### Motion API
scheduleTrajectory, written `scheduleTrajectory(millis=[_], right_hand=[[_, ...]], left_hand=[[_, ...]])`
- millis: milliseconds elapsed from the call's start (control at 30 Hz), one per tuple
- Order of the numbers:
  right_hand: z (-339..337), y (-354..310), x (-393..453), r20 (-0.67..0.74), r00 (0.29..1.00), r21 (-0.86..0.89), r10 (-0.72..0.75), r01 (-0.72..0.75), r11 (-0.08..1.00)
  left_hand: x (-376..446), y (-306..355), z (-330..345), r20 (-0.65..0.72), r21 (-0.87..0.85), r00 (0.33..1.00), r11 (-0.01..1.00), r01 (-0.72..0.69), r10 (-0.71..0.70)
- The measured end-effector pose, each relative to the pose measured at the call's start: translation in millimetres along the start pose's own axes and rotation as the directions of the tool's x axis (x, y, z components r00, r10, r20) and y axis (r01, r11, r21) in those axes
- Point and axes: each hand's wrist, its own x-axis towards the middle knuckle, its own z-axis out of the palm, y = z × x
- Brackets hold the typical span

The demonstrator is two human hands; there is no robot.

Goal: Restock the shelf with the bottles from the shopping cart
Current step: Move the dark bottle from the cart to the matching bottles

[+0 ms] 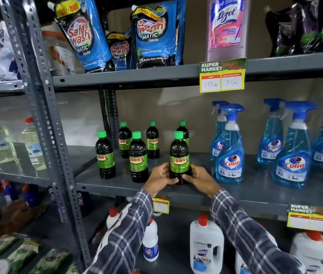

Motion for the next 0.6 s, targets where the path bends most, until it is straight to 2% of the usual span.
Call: scheduleTrajectory(millis=[233, 600], right_hand=[[5.6, 17.2, 5.7, -0.021, 0.999, -0.129, -0.030, 0.027, 0.991], [7.8, 16.0, 8.0, -0.052, 0.999, -0.129, -0.006, -0.001, 0.992]], left_hand=[[-5.1, 3.2, -0.1, 0.033, 0.032, 0.999, 0.999, 0.010, -0.011], [-7.4, 4.8, -0.4, 0.066, 0.066, 0.997, 0.998, 0.022, -0.026]])
